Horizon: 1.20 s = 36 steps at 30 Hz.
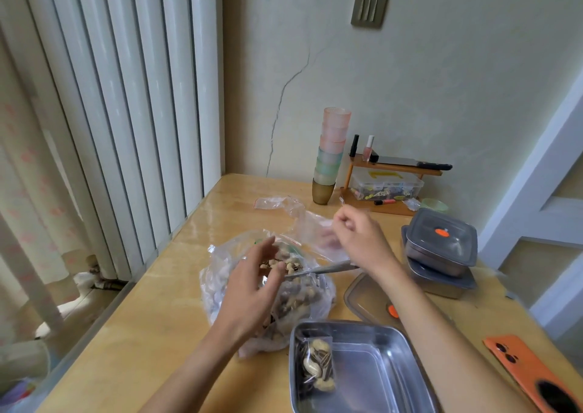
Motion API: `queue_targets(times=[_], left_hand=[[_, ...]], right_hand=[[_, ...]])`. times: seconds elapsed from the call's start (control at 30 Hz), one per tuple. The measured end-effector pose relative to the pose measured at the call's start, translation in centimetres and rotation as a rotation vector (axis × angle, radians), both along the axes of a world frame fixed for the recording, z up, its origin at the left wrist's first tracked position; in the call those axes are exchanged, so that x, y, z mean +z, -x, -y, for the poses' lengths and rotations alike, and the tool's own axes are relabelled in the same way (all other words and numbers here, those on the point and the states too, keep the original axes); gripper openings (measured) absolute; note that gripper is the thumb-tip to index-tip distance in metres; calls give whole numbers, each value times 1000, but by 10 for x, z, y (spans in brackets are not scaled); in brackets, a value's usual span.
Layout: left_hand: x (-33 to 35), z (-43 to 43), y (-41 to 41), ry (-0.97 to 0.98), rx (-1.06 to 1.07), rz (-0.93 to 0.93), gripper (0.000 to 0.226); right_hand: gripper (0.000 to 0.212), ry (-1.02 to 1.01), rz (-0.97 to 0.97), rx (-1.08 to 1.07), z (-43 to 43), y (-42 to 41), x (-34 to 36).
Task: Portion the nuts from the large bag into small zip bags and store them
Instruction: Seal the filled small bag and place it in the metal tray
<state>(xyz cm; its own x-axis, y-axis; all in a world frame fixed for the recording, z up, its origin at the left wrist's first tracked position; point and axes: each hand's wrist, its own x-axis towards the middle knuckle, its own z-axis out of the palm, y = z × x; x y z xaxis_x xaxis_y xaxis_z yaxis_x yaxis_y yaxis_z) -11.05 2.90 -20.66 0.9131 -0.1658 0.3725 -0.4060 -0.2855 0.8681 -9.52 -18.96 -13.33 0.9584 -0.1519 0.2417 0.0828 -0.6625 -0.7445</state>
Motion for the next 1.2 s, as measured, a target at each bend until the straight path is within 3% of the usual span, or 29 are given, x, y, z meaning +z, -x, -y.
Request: queue_targets(times=[0.1, 0.23, 0.33, 0.53, 0.6, 0.7, 0.8, 0.9, 0.97, 1.07, 1.2], left_hand=[[11, -1, 1, 140, -78, -259, 46], [12, -7, -3, 242, -93, -381, 18], [8, -13, -4, 341, -31, -441, 16], [14, -14, -4, 356, 2, -460, 22], [17, -12, -5, 339, -7, -452, 24], [21, -9, -6, 285, -59, -404, 25], [23, -9, -12, 194, -106, -355, 20], [23, -11, -18, 167, -102, -343, 16], [21, -11, -22, 211, -63, -328, 11], [15, -9, -27, 289, 3, -267, 5], [11, -6, -35, 129, -53, -104, 13]], right_hand=[[21, -150, -97, 63, -26, 20, -11], [11, -295, -207, 103, -40, 27, -26], [7, -105, -236, 97, -42, 29, -34], [11, 167, -190, 96, -44, 27, -27], [22, 227, -112, 90, -47, 26, -19], [18, 199, 3, 220, -56, 21, 0], [19, 246, -58, 333, -62, 15, 11], [14, 266, -68, 284, -61, 8, 10], [16, 187, -85, 198, -58, 5, 6], [13, 70, -258, 197, -53, 4, 0], [18, -14, -351, 207, -47, 5, -6]])
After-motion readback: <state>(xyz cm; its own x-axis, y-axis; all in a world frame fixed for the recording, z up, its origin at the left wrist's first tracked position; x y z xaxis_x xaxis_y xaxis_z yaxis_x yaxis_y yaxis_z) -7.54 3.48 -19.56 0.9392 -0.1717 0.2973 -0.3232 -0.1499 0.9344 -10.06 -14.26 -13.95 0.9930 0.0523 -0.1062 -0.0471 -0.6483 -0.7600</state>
